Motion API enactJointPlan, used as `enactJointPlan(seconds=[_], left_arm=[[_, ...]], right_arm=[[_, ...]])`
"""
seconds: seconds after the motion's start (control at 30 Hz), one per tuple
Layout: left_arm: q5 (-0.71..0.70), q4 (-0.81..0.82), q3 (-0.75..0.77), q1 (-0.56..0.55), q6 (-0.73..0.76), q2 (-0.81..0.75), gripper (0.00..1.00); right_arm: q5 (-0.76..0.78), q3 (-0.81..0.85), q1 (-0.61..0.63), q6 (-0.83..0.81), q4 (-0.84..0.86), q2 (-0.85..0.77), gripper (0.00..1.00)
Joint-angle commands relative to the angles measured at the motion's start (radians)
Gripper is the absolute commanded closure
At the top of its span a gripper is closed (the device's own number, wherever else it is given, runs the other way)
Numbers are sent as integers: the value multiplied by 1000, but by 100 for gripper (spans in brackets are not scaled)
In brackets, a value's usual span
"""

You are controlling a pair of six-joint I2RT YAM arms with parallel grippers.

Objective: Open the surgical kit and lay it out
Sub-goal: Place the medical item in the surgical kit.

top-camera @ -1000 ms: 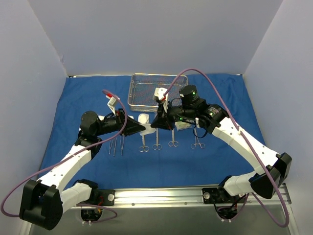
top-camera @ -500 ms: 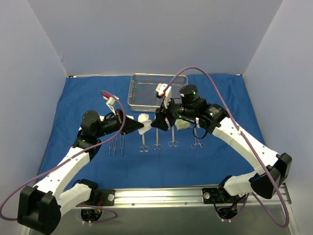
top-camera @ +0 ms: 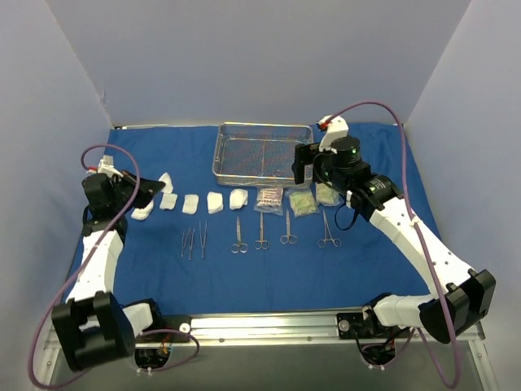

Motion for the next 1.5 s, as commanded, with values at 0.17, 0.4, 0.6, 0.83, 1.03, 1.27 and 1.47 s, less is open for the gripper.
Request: enactJointPlan(seconds=[0.17,0.4,0.6,0.83,1.03,1.27,1.47], left_arm=[[18,-161,168,197,-1,291,98],[115,-179,274,269,117,514,98],[150,-166,352,277,127,664,98],[54,-101,315,293,108,677,98],[38,-98,281,315,131,702,98],[35,-66,219,338,119,757,98],[-17,-86,188,350,131,716,75]], right_arm=[[-91,-25,-133,60,48,41,0],[-151,-16,-191,35,47,86,0],[-165,2,-205,23,25,101,0],[-167,12,-210,21,15,94,0],[-165,9,-210,26,7,98,0],[-179,13,-211,30,1,101,0],[-182,12,-210,37,10,92,0]])
